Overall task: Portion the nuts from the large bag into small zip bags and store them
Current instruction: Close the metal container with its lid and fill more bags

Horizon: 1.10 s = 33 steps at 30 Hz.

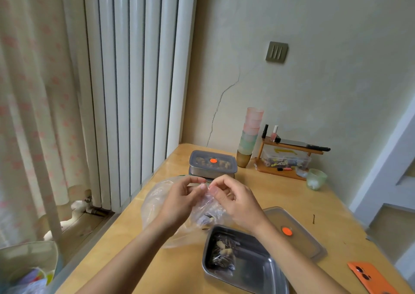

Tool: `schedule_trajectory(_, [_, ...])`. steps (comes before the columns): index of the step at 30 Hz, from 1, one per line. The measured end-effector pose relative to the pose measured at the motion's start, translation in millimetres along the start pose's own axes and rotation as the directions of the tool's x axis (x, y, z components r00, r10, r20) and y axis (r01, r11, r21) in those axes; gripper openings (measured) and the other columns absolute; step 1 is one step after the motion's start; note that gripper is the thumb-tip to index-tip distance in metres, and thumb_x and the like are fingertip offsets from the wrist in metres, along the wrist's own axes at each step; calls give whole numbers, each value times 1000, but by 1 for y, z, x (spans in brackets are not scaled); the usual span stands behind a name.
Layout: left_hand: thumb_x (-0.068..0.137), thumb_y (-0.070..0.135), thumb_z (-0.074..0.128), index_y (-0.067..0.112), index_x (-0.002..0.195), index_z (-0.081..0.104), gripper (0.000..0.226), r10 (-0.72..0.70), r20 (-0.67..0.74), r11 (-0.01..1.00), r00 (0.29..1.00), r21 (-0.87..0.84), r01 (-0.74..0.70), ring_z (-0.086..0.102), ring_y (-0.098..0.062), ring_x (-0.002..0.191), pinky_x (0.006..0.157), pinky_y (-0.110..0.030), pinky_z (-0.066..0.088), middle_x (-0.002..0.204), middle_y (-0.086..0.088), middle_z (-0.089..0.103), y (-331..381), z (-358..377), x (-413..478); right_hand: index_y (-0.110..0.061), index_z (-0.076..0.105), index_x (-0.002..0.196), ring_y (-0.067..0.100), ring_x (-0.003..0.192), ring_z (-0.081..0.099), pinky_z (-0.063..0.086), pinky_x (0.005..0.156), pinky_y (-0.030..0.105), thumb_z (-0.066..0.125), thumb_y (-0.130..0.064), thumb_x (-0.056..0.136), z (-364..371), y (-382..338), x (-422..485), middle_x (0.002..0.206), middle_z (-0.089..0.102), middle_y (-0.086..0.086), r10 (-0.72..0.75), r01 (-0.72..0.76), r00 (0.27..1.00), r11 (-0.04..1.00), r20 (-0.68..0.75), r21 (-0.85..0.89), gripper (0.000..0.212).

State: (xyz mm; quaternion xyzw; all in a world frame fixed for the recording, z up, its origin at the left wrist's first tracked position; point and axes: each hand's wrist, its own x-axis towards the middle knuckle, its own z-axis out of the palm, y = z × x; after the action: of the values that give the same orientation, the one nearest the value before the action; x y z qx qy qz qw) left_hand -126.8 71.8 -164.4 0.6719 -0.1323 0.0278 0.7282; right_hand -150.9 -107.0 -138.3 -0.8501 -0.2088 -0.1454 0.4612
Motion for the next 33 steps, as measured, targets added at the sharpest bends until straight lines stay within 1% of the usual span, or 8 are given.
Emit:
schedule_trajectory(7, [103,13,60,12,118,66,16,49,49,996,998,78,-53,63,-2,65,60,-14,47,76,-1,72,3,-1,-4,-31,74,88,13,84,59,47,74,19,76,-44,90,-11,-3,-2,102,57,-11,22,-14,995,996,97,-86,13])
schedule_trajectory(11, [105,18,57,15,120,63,16,25,142,990,989,133,-45,69,-15,76,67,-20,51,88,-10,76,2,-1,-7,-24,78,85,8,72,56,46,66,22,82,-26,89,-11,-8,-6,101,64,-7,-88,90,983,996,162,-7,6])
schedule_trajectory(16, [110,41,41,19,112,68,35,3,152,972,988,230,-38,71,-23,99,94,-42,57,104,-5,75,-2,3,-9,-22,78,99,14,50,53,43,52,21,77,-18,95,-11,-4,-6,87,73,15,82,-144,959,966,272,215,6])
schedule_trajectory(19, [105,67,25,20,119,68,66,-98,311,979,945,201,36,73,-25,95,87,-33,59,108,-9,74,2,1,-12,-32,75,112,14,52,54,43,52,21,69,-15,100,-12,4,-4,98,75,12,184,-253,931,948,315,194,22])
schedule_trajectory(22, [87,73,59,24,126,60,63,-95,387,965,917,261,-10,71,-15,102,91,-30,58,115,-4,71,0,-5,-12,-27,67,127,16,55,55,45,57,26,53,1,99,-17,7,-5,100,76,0,235,-312,878,942,416,127,43])
schedule_trajectory(27, [77,32,91,16,114,60,50,-100,383,906,918,416,-75,70,-11,92,84,-33,60,104,0,72,-12,-12,-5,-32,70,125,16,62,63,52,77,36,44,5,87,-23,-2,-7,107,74,-13,235,-283,763,959,602,-15,59])
schedule_trajectory(30, [80,39,86,18,103,67,37,-95,346,845,933,524,-108,70,-16,91,84,-39,60,99,-1,72,-16,-13,2,-28,74,117,20,66,66,56,76,35,42,9,89,-21,1,-6,116,73,-4,199,-244,837,969,510,23,56])
schedule_trajectory(33, [87,33,79,18,95,69,20,-103,273,755,956,647,-103,71,-15,93,85,-35,58,102,0,73,-24,-16,7,-27,74,101,16,80,71,60,79,37,47,2,95,-21,24,2,106,75,-4,293,-272,936,954,193,-130,40])
